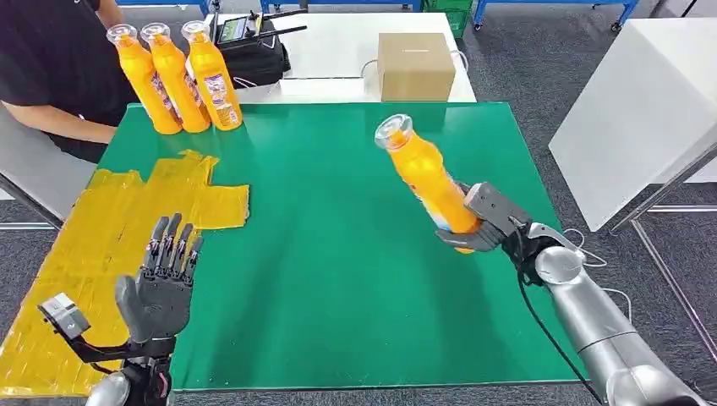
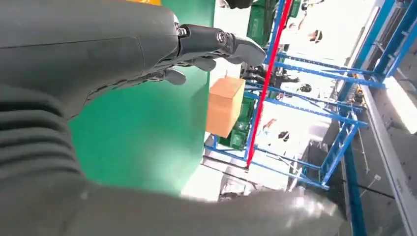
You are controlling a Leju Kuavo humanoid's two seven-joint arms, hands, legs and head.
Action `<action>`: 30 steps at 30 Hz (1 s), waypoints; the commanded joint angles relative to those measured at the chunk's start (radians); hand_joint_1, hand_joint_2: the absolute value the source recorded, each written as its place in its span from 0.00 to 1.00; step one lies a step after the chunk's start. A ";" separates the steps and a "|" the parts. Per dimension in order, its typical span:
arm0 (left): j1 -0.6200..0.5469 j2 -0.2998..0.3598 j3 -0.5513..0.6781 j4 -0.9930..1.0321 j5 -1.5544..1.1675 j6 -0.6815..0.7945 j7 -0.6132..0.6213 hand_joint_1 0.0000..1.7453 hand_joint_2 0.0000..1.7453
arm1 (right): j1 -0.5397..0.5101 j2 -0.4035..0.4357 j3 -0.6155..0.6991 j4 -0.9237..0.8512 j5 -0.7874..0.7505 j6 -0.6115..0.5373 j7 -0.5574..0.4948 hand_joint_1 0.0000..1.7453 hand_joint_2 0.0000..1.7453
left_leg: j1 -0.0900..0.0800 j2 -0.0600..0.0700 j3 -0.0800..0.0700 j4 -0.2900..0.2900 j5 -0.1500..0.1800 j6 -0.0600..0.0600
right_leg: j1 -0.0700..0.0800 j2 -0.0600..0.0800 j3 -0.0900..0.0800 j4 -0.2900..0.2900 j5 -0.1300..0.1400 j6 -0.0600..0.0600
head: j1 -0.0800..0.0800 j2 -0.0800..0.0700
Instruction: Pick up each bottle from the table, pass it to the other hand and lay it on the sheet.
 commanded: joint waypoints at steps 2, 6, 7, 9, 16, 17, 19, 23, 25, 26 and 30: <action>0.026 -0.040 0.003 0.001 0.042 -0.041 0.016 0.00 1.00 | -0.056 0.108 0.160 0.017 0.019 -0.035 0.006 1.00 1.00 | 0.001 0.005 0.004 -0.001 -0.002 -0.002 | 0.001 0.004 0.003 -0.001 0.000 -0.002 | 0.000 0.000; -0.003 -0.047 -0.029 0.013 0.051 -0.043 0.027 0.00 1.00 | -0.125 0.218 0.308 0.127 0.065 -0.025 0.021 1.00 1.00 | 0.001 0.009 0.004 -0.001 -0.002 -0.001 | 0.001 0.007 0.002 -0.001 0.001 -0.002 | 0.000 0.000; -0.016 -0.046 -0.034 0.020 0.051 -0.040 0.031 0.00 1.00 | -0.142 0.248 0.340 0.160 0.072 -0.017 0.027 1.00 1.00 | 0.001 0.010 0.005 -0.001 -0.002 -0.002 | 0.001 0.009 0.001 0.000 0.001 -0.002 | 0.000 0.000; -0.044 -0.045 -0.048 0.036 0.055 -0.044 0.036 0.00 1.00 | -0.168 0.317 0.406 0.233 0.072 0.027 0.039 1.00 1.00 | 0.002 0.011 0.005 -0.002 -0.002 -0.003 | 0.002 0.009 0.002 0.000 0.001 -0.003 | 0.000 0.000; -0.081 -0.032 -0.070 0.062 0.067 -0.050 0.045 0.00 1.00 | -0.243 0.434 0.519 0.352 0.051 0.064 0.041 1.00 1.00 | 0.003 0.008 0.003 -0.001 -0.001 -0.003 | 0.003 0.007 0.001 0.000 0.001 -0.002 | 0.000 0.000; -0.081 -0.032 -0.070 0.062 0.067 -0.050 0.045 0.00 1.00 | -0.243 0.434 0.519 0.352 0.051 0.064 0.041 1.00 1.00 | 0.004 0.009 0.004 -0.001 -0.001 -0.003 | 0.003 0.008 0.001 0.001 0.000 -0.002 | 0.000 0.000; -0.079 -0.031 -0.070 0.061 0.068 -0.052 0.045 0.00 1.00 | -0.245 0.426 0.522 0.343 0.042 0.065 0.045 1.00 1.00 | 0.004 0.007 0.005 -0.001 -0.001 -0.003 | 0.004 0.005 0.002 0.000 -0.001 -0.003 | 0.000 0.000; -0.078 -0.031 -0.069 0.061 0.070 -0.055 0.045 0.00 1.00 | -0.246 0.418 0.530 0.337 0.036 0.069 0.042 1.00 1.00 | 0.003 0.002 0.003 -0.001 0.000 -0.002 | 0.002 0.002 0.002 0.000 -0.001 -0.001 | 0.000 0.000; -0.087 -0.030 -0.064 0.067 0.073 -0.052 0.044 0.00 1.00 | -0.264 0.436 0.548 0.332 0.032 0.082 0.039 1.00 1.00 | 0.002 0.003 0.002 -0.001 0.000 -0.002 | 0.002 0.003 0.001 0.000 0.000 -0.001 | 0.000 0.000; -0.095 -0.028 -0.059 0.073 0.075 -0.050 0.044 0.00 1.00 | -0.277 0.451 0.559 0.324 0.028 0.089 0.043 1.00 1.00 | 0.001 0.003 0.000 -0.001 0.000 -0.002 | 0.001 0.003 -0.001 0.001 0.000 -0.001 | 0.000 0.000; -0.104 -0.029 -0.047 0.081 0.083 -0.040 0.051 0.00 1.00 | -0.302 0.474 0.591 0.257 -0.003 0.102 0.077 1.00 1.00 | 0.002 0.004 0.001 0.000 0.000 -0.003 | 0.001 0.004 -0.001 0.002 -0.001 -0.002 | 0.000 0.000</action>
